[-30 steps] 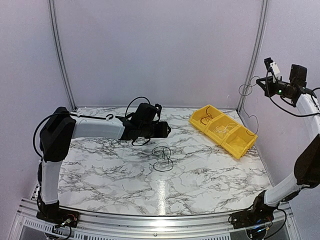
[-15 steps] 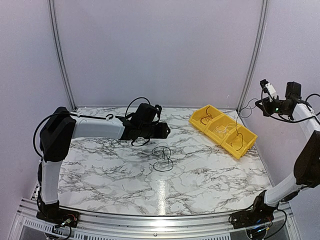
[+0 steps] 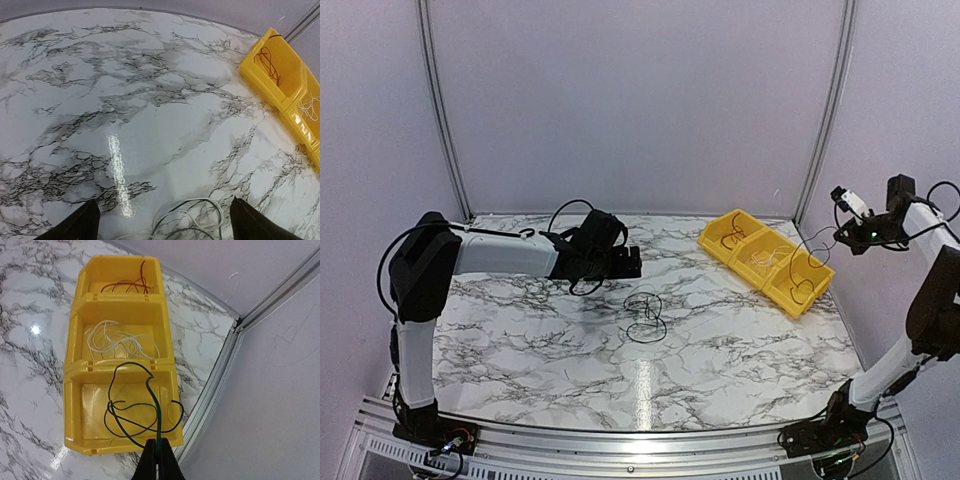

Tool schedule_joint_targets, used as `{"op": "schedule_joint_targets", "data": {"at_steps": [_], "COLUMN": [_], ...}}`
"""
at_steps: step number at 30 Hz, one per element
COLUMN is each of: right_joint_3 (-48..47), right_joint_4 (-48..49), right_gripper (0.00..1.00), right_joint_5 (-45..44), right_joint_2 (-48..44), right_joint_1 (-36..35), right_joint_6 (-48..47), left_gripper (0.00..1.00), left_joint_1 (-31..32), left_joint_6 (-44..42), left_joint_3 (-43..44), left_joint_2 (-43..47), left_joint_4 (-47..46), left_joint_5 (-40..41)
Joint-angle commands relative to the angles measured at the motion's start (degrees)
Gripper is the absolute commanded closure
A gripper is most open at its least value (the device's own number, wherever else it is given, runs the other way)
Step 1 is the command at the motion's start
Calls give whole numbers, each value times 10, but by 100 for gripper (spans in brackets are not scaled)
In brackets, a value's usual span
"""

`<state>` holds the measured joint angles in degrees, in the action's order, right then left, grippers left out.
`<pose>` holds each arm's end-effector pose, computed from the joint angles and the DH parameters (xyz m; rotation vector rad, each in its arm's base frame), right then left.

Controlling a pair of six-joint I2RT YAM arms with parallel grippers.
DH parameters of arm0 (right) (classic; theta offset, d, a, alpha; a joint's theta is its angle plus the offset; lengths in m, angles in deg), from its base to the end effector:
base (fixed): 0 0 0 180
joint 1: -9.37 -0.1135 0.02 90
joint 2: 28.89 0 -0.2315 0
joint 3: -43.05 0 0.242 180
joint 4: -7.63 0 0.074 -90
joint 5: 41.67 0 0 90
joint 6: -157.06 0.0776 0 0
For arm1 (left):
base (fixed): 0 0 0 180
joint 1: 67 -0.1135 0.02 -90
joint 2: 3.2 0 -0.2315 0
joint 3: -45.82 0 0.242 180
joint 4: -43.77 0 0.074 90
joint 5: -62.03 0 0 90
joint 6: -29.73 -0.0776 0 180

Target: Untangle the cables

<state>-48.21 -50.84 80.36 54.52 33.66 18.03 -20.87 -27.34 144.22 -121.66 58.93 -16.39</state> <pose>0.3103 -0.0949 0.2685 -0.7152 2.1709 0.0377 0.3440 -0.3354 0.1475 0.1396 2.2230 -0.5596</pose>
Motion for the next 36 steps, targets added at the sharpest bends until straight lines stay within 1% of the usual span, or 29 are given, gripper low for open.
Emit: {"op": "schedule_joint_targets", "data": {"at_steps": [1,5,7,11,18,22,24,27,29,31,32,33,34,36], "right_joint_3": [-23,-18,-13,2,-10,-19,-22,-37,-47,-59,-65,-71,-76,-89], "right_joint_4": [-75,-69,-61,-40,-30,-32,-27,-26,-32,-48,-56,-62,-68,-81], "right_gripper": [100,100,100,100,100,100,100,100,96,91,87,81,73,63], "right_joint_5": [-54,-101,-133,-176,-195,-209,-212,-217,-222,-225,-226,-227,-228,-222], "right_joint_2": [39,72,86,102,156,189,203,221,230,236,235,232,224,206], "right_joint_1": [3,-20,-41,-71,-95,-96,-96,-97,-98,-98,-98,-98,-98,-98], "right_joint_6": [-92,-111,-121,-140,-135,-111,-97,-69,-55,-49,-46,-43,-41,-37], "left_gripper": [1,1,1,1,1,1,1,1,1,1,1,1,1,1], "left_joint_1": [-10,-11,-10,-11,-10,-10,-5,14,20,24,24,24,24,24], "left_joint_6": [22,-23,-37,-40,-25,-26,-32,-90,-122,-135,-136,-135,-130,-128], "left_joint_3": [-19,-20,-18,-30,-34,-37,-47,-54,-37,-31,-26,-16,-4,27], "left_joint_2": [59,70,69,79,78,89,113,150,156,163,163,162,159,155], "left_joint_4": [35,32,40,43,43,43,28,-21,-18,-17,-11,15,38,83], "left_joint_5": [45,-2,-10,-3,-48,-31,-2,55,91,134,157,188,218,274]}}
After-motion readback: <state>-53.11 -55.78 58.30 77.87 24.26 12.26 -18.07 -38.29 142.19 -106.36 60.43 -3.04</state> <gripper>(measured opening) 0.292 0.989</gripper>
